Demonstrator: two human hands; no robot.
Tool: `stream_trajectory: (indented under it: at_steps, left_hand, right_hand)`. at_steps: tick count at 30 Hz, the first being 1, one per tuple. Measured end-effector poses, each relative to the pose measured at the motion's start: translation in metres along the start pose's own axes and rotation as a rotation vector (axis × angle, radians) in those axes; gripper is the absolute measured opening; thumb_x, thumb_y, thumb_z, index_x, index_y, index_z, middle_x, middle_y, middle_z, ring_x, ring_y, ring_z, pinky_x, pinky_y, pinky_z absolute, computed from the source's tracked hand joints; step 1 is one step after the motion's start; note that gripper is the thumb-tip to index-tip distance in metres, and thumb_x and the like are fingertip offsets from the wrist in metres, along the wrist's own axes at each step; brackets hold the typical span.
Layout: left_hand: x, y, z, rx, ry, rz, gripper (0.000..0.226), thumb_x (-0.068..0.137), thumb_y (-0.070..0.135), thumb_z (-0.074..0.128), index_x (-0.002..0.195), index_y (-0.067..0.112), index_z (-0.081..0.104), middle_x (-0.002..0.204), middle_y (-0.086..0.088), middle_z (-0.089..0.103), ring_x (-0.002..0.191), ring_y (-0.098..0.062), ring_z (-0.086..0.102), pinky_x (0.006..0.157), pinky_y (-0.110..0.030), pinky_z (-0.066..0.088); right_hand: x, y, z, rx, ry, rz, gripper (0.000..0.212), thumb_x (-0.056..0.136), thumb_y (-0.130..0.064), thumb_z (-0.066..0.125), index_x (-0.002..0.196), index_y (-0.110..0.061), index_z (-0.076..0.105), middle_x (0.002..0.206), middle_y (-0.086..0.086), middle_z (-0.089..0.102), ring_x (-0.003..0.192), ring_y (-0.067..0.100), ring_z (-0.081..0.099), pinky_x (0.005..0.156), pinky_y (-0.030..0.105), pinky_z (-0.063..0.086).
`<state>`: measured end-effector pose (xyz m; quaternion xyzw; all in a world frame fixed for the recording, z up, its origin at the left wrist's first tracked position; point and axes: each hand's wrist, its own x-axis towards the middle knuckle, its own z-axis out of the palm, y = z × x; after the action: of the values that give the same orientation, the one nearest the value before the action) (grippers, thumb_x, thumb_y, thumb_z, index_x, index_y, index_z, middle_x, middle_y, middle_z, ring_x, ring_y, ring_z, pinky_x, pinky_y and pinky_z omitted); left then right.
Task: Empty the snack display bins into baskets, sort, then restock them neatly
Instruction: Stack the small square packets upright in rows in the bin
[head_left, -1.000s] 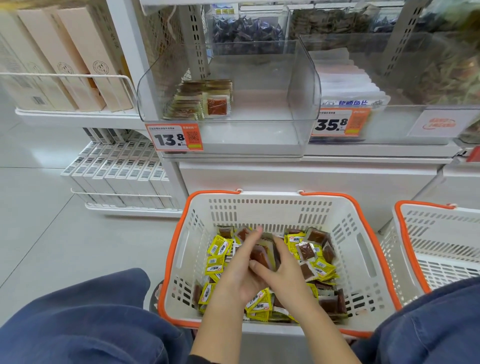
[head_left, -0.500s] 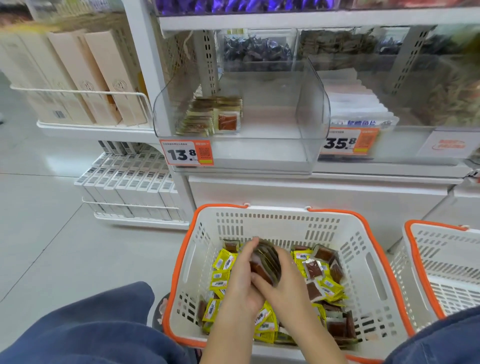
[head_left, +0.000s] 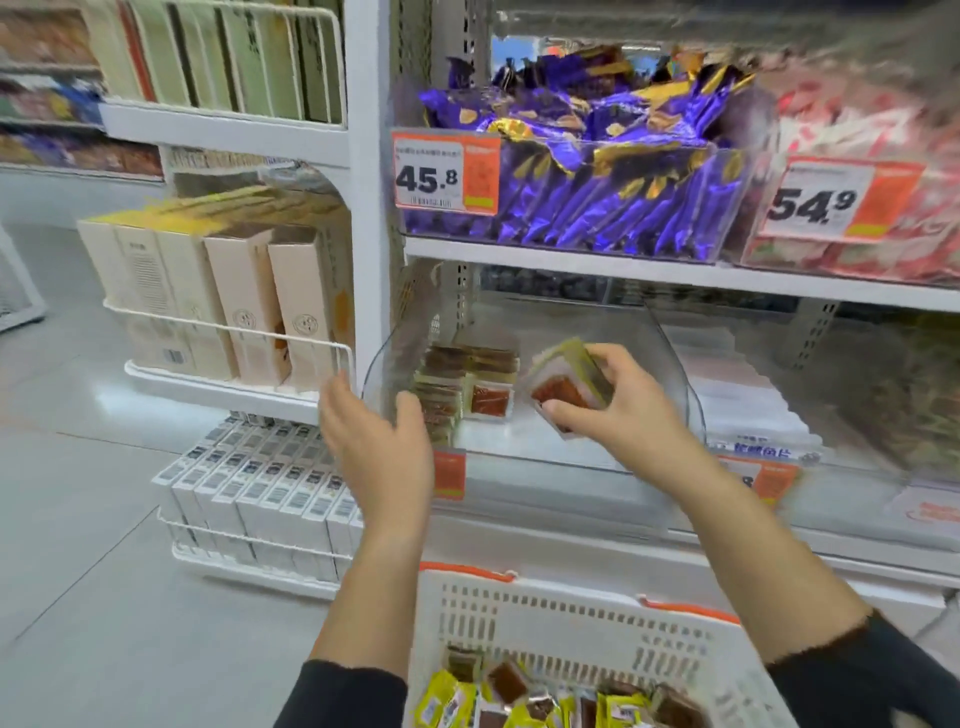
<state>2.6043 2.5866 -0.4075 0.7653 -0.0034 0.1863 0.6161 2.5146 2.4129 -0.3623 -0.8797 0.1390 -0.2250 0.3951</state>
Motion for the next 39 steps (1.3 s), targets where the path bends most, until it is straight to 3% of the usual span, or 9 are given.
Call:
stream_trajectory:
  at_steps: [2, 4, 8, 13, 18, 23, 27, 33, 39]
  left_hand:
    - [0.023, -0.012, 0.009, 0.127, -0.029, -0.003, 0.064, 0.094, 0.023, 0.052, 0.15, 0.006, 0.024, 0.155, -0.013, 0.028, 0.142, -0.031, 0.027, 0.114, -0.046, 0.026]
    - [0.034, -0.026, 0.016, 0.195, -0.099, -0.008, 0.062, 0.097, 0.025, 0.047, 0.151, 0.008, 0.021, 0.155, -0.011, 0.029, 0.137, -0.033, 0.035, 0.106, -0.047, 0.033]
    - [0.036, -0.043, 0.022, 0.149, -0.111, 0.034, 0.052, 0.096, 0.013, 0.043, 0.146, 0.016, 0.032, 0.14, 0.0, 0.05, 0.114, -0.024, 0.057, 0.078, -0.034, 0.04]
    - [0.038, -0.046, 0.023, 0.153, -0.086, 0.022, 0.044, 0.093, 0.005, 0.043, 0.135, 0.019, 0.044, 0.131, 0.006, 0.056, 0.107, -0.02, 0.058, 0.073, -0.029, 0.035]
    - [0.037, -0.049, 0.023, 0.139, -0.075, 0.026, 0.04, 0.092, 0.005, 0.043, 0.129, 0.018, 0.047, 0.129, 0.004, 0.057, 0.105, -0.022, 0.058, 0.074, -0.03, 0.038]
    - [0.037, -0.05, 0.021, 0.128, -0.095, 0.024, 0.039, 0.092, 0.007, 0.043, 0.129, 0.019, 0.047, 0.128, 0.003, 0.057, 0.103, -0.023, 0.058, 0.073, -0.032, 0.04]
    - [0.035, -0.048, 0.02, 0.128, -0.09, 0.019, 0.038, 0.093, 0.006, 0.042, 0.128, 0.019, 0.047, 0.127, 0.004, 0.057, 0.105, -0.02, 0.057, 0.073, -0.03, 0.036]
    - [0.035, -0.049, 0.021, 0.123, -0.095, 0.008, 0.038, 0.093, 0.007, 0.042, 0.128, 0.021, 0.046, 0.126, 0.006, 0.057, 0.102, -0.018, 0.058, 0.071, -0.03, 0.039]
    - [0.035, -0.048, 0.022, 0.108, -0.086, -0.005, 0.038, 0.093, 0.007, 0.043, 0.128, 0.021, 0.046, 0.127, 0.008, 0.057, 0.094, -0.01, 0.052, 0.071, -0.028, 0.037]
  right_hand:
    - [0.035, 0.005, 0.009, -0.199, -0.146, 0.036, 0.048, 0.075, -0.037, 0.078, 0.111, -0.025, 0.049, 0.094, -0.012, 0.066, 0.086, 0.008, 0.064, 0.069, 0.024, 0.048]
    - [0.065, 0.014, 0.028, -0.397, -0.322, 0.046, 0.053, 0.079, -0.04, 0.075, 0.12, -0.022, 0.047, 0.11, -0.003, 0.067, 0.097, 0.015, 0.063, 0.07, 0.027, 0.047]
    - [0.109, 0.033, 0.077, -0.584, -0.521, 0.044, 0.08, 0.084, -0.04, 0.071, 0.147, -0.013, 0.03, 0.149, 0.006, 0.041, 0.132, 0.024, 0.043, 0.1, 0.031, 0.04]
    - [0.128, 0.048, 0.106, -0.594, -0.516, 0.093, 0.083, 0.082, -0.045, 0.072, 0.149, -0.016, 0.031, 0.15, 0.004, 0.039, 0.134, 0.023, 0.04, 0.098, 0.027, 0.036]
    - [0.129, 0.067, 0.106, -0.666, -0.38, 0.226, 0.088, 0.065, -0.067, 0.074, 0.132, -0.016, 0.05, 0.12, 0.005, 0.063, 0.107, 0.025, 0.059, 0.086, 0.034, 0.052]
    - [0.13, 0.065, 0.107, -0.367, -0.313, 0.467, 0.061, 0.078, -0.045, 0.076, 0.116, -0.001, 0.055, 0.115, 0.013, 0.06, 0.106, 0.027, 0.059, 0.094, 0.04, 0.052]
    - [0.135, 0.064, 0.113, -0.132, -0.286, 0.561, 0.058, 0.076, -0.031, 0.081, 0.116, -0.003, 0.051, 0.112, 0.01, 0.059, 0.106, 0.026, 0.06, 0.094, 0.039, 0.053]
    - [0.138, 0.071, 0.105, 0.234, -0.313, 0.692, 0.044, 0.08, 0.004, 0.071, 0.12, 0.001, 0.052, 0.12, 0.017, 0.06, 0.102, 0.026, 0.063, 0.081, 0.033, 0.057]
    - [0.135, 0.07, 0.097, 0.261, -0.366, 0.698, 0.035, 0.079, -0.002, 0.075, 0.11, 0.001, 0.06, 0.103, 0.013, 0.069, 0.096, 0.021, 0.066, 0.08, 0.028, 0.056]
